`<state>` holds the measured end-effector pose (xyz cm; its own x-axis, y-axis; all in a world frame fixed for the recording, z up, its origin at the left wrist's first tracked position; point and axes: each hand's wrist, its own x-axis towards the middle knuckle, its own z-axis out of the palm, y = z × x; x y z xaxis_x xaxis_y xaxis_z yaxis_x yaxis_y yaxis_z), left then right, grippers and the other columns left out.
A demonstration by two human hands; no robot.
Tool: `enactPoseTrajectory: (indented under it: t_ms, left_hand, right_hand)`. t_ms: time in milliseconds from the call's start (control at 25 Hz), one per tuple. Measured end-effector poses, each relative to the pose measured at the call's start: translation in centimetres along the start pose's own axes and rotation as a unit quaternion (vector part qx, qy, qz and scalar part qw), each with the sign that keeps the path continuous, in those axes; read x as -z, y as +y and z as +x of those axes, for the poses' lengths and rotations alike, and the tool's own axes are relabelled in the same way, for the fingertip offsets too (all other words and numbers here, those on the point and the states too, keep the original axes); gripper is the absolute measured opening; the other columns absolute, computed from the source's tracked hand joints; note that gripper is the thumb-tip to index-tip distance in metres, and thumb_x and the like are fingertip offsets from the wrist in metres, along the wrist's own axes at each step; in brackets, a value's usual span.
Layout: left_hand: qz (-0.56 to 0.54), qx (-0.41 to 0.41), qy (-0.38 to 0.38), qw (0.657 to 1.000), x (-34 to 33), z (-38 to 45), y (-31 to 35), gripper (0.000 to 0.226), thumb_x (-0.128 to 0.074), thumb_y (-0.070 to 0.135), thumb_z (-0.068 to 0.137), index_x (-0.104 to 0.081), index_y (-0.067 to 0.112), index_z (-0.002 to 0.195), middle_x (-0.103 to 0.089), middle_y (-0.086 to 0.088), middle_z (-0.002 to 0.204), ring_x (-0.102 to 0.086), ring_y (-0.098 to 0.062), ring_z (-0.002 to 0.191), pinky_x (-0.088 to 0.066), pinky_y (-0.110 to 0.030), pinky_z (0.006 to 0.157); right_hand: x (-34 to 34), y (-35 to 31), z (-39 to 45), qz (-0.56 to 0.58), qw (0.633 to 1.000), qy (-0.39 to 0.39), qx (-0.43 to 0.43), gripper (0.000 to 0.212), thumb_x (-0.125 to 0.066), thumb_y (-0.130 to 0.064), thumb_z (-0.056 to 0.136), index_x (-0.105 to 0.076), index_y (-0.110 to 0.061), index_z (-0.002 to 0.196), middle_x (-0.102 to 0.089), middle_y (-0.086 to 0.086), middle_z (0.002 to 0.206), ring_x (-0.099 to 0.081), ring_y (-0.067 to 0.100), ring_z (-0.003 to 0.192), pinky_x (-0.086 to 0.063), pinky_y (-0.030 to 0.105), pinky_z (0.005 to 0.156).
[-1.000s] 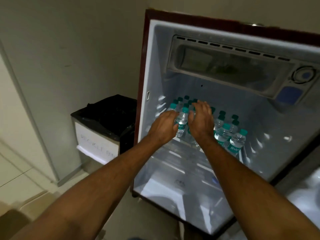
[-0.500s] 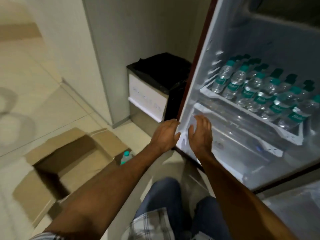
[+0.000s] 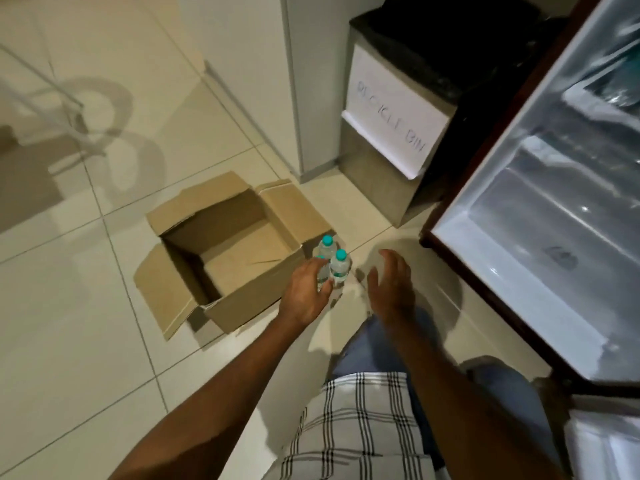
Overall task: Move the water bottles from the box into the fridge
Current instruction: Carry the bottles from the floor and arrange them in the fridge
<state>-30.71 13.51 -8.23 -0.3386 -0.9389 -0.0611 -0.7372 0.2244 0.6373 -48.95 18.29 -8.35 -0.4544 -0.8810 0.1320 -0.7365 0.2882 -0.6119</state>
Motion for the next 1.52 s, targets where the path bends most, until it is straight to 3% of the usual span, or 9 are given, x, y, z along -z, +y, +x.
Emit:
enactPoseTrajectory:
  t_ms: [80, 240, 560, 720, 800, 1000, 1120, 1360, 1520]
  left_hand:
    - [-0.008, 0.045, -0.01, 0.999, -0.7, -0.5, -2.2, 0.048, -0.053, 0.044, 0.099, -0.048, 0.025, 0.143, -0.053, 0.002, 0.145, -0.05, -0.019, 0.129, -0.044, -0.037, 0.107]
    - [-0.024, 0.106, -0.002, 0.994, -2.3, -0.3, -4.7, 0.05, -0.055, 0.044, 0.097, -0.048, 0.026, 0.143, -0.054, 0.004, 0.142, -0.051, -0.015, 0.127, -0.039, -0.024, 0.098]
    - [-0.125, 0.185, 0.017, 0.975, -7.0, 4.2, -5.9, 0.062, -0.056, 0.058, 0.09, -0.037, 0.035, 0.145, -0.049, 0.008, 0.147, -0.051, -0.005, 0.123, -0.045, -0.024, 0.092]
    - [-0.188, 0.193, 0.065, 0.961, -8.5, 6.0, -5.6, 0.049, -0.063, 0.047, 0.093, -0.041, 0.049, 0.137, -0.051, 0.035, 0.128, -0.05, 0.015, 0.111, -0.047, -0.015, 0.091]
    - [-0.22, 0.197, 0.08, 0.952, -9.0, 6.2, -5.4, 0.041, -0.062, 0.042, 0.096, -0.046, 0.051, 0.132, -0.051, 0.041, 0.123, -0.054, 0.01, 0.115, -0.052, -0.021, 0.094]
    - [-0.283, 0.194, 0.115, 0.932, -9.8, 6.3, -5.4, 0.041, -0.066, 0.031, 0.096, -0.06, 0.02, 0.135, -0.062, 0.008, 0.135, -0.059, -0.012, 0.123, -0.054, -0.04, 0.1]
    - [-0.338, 0.205, 0.136, 0.908, -9.7, 6.4, -5.2, 0.039, -0.071, 0.023, 0.092, -0.065, 0.015, 0.13, -0.067, 0.006, 0.129, -0.062, -0.011, 0.12, -0.055, -0.037, 0.099]
    - [-0.35, 0.203, 0.137, 0.904, -8.5, 5.2, -3.8, 0.034, -0.073, 0.018, 0.09, -0.069, 0.016, 0.124, -0.071, 0.012, 0.118, -0.066, -0.003, 0.109, -0.054, -0.014, 0.082]
    - [-0.311, 0.171, 0.127, 0.926, -6.3, 4.2, -1.5, 0.033, -0.075, 0.017, 0.088, -0.072, 0.016, 0.121, -0.07, 0.006, 0.118, -0.063, -0.006, 0.11, -0.057, -0.024, 0.089]
  right_hand:
    - [-2.0, -0.3, 0.0, 0.022, 0.997, -0.06, -0.03, 0.046, -0.056, -0.039, 0.101, -0.046, -0.024, 0.143, -0.055, 0.003, 0.141, -0.055, 0.017, 0.124, -0.05, 0.026, 0.091]
    - [-5.1, -0.2, 1.1, 0.059, 0.979, -0.178, -0.081, 0.054, -0.057, -0.04, 0.1, -0.036, -0.027, 0.148, -0.048, 0.001, 0.149, -0.054, 0.02, 0.131, -0.046, 0.025, 0.089]
    - [-9.0, 1.1, 5.1, 0.096, 0.971, -0.203, -0.078, 0.062, -0.07, -0.029, 0.093, -0.039, -0.025, 0.146, -0.055, 0.001, 0.142, -0.059, 0.017, 0.125, -0.059, 0.037, 0.092]
    - [-11.1, 2.1, 6.9, 0.126, 0.964, -0.218, -0.079, 0.056, -0.071, -0.025, 0.092, -0.046, -0.022, 0.142, -0.06, 0.0, 0.135, -0.063, 0.016, 0.118, -0.061, 0.036, 0.088]
    - [-11.7, 2.4, 6.9, 0.117, 0.966, -0.222, -0.061, 0.05, -0.07, -0.025, 0.093, -0.05, -0.019, 0.138, -0.062, 0.001, 0.133, -0.063, 0.015, 0.118, -0.059, 0.035, 0.092]
    - [-12.1, 3.1, 7.0, 0.135, 0.964, -0.226, -0.046, 0.044, -0.068, -0.025, 0.095, -0.053, -0.018, 0.136, -0.064, -0.001, 0.132, -0.063, 0.013, 0.118, -0.053, 0.017, 0.087]
    - [-12.0, 3.0, 7.3, 0.135, 0.961, -0.233, -0.068, 0.044, -0.071, -0.024, 0.092, -0.054, -0.02, 0.133, -0.065, -0.001, 0.13, -0.064, 0.014, 0.118, -0.058, 0.025, 0.088]
    - [-9.4, 2.8, 6.7, 0.146, 0.961, -0.218, -0.085, 0.04, -0.071, -0.023, 0.092, -0.056, -0.018, 0.129, -0.067, 0.0, 0.126, -0.067, 0.017, 0.113, -0.061, 0.036, 0.089]
    - [-6.0, 2.0, 6.1, 0.159, 0.961, -0.209, -0.087, 0.041, -0.071, -0.023, 0.091, -0.056, -0.021, 0.13, -0.066, -0.002, 0.126, -0.067, 0.012, 0.111, -0.061, 0.035, 0.088]
